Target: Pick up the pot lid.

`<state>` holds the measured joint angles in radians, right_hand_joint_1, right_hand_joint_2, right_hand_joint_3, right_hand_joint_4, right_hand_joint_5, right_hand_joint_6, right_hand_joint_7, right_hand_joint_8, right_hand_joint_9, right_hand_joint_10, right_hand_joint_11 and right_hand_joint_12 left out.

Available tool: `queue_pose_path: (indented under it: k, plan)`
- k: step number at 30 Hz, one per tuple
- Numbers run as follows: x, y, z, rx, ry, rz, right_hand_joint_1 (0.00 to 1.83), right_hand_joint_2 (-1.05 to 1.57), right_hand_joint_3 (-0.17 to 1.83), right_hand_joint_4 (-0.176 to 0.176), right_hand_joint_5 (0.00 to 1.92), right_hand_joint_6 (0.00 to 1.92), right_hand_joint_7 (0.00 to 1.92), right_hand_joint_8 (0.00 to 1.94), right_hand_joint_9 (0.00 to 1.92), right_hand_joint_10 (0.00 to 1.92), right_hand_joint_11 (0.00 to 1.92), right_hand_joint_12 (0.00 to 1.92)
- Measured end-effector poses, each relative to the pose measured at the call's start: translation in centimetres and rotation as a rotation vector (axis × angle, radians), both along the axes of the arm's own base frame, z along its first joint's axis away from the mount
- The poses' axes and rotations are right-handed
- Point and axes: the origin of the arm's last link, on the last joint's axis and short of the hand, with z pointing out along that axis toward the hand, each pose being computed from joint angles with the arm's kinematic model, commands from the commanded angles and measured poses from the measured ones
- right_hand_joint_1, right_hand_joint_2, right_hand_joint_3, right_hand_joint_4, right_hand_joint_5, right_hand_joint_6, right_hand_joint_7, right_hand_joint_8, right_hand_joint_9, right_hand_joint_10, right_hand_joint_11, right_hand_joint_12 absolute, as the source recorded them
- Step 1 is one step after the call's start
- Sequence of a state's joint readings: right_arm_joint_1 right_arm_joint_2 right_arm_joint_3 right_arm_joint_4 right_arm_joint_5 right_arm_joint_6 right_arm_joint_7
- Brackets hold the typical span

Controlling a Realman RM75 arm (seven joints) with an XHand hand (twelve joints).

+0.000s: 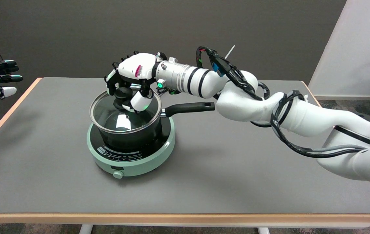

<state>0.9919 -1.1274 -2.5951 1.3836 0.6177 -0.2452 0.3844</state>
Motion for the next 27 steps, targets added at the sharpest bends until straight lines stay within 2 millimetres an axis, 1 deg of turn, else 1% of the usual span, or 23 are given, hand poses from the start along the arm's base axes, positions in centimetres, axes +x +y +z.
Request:
queue_pose_path:
  k: [5, 7, 12, 13, 15, 16, 17, 22, 23, 25, 26, 27]
  plan:
    - [-0.06, 0.00, -0.01, -0.001, 0.001, -0.003, 0.93, 0.68, 0.87, 0.176, 0.70, 0.66, 0.86, 0.39, 0.80, 0.59, 0.49, 0.79]
    - [-0.07, 0.00, -0.02, -0.001, 0.001, -0.003, 0.88, 0.70, 0.93, 0.176, 0.69, 0.69, 0.86, 0.44, 0.80, 0.64, 0.50, 0.81]
    - [-0.09, -0.02, -0.01, -0.001, 0.001, -0.004, 0.91, 0.71, 0.91, 0.176, 0.70, 0.78, 0.89, 0.52, 0.82, 0.68, 0.52, 0.85]
    - [-0.08, -0.02, -0.01, -0.001, 0.001, -0.004, 0.90, 1.11, 0.28, 0.176, 0.73, 1.39, 0.87, 0.63, 0.82, 0.76, 0.54, 0.88]
    - [-0.07, -0.04, 0.01, -0.002, 0.002, -0.004, 0.90, 1.10, 0.30, 0.176, 0.73, 1.39, 0.88, 0.66, 0.82, 0.77, 0.55, 0.89]
    - [-0.08, -0.04, 0.02, -0.002, 0.002, -0.004, 1.10, 1.09, 0.24, 0.026, 0.73, 1.43, 0.93, 0.89, 0.84, 0.80, 0.56, 0.91]
    - [-0.07, -0.06, 0.04, -0.003, 0.002, -0.004, 1.19, 1.09, 0.21, -0.047, 0.73, 1.46, 0.96, 0.99, 0.85, 0.82, 0.57, 0.93]
    - [-0.14, -0.14, 0.17, -0.006, 0.003, -0.006, 1.20, 1.07, 0.23, -0.049, 0.74, 1.44, 0.98, 0.98, 0.87, 0.85, 0.59, 1.00]
    - [-0.16, -0.16, 0.22, -0.008, 0.004, -0.005, 1.20, 1.07, 0.23, -0.045, 0.74, 1.43, 0.98, 0.99, 0.86, 0.88, 0.61, 0.98]
    - [-0.19, -0.20, 0.28, -0.010, 0.006, -0.005, 1.20, 1.05, 0.26, -0.034, 0.74, 1.40, 0.98, 1.02, 0.87, 0.93, 0.60, 1.02]
    - [-0.20, -0.22, 0.31, -0.010, 0.006, -0.006, 1.20, 1.03, 0.30, -0.027, 0.75, 1.37, 0.98, 1.05, 0.87, 0.96, 0.62, 0.97]
    - [-0.22, -0.23, 0.33, -0.011, 0.005, -0.007, 1.20, 1.04, 0.29, -0.027, 0.74, 1.37, 0.98, 1.07, 0.87, 0.98, 0.62, 1.00]
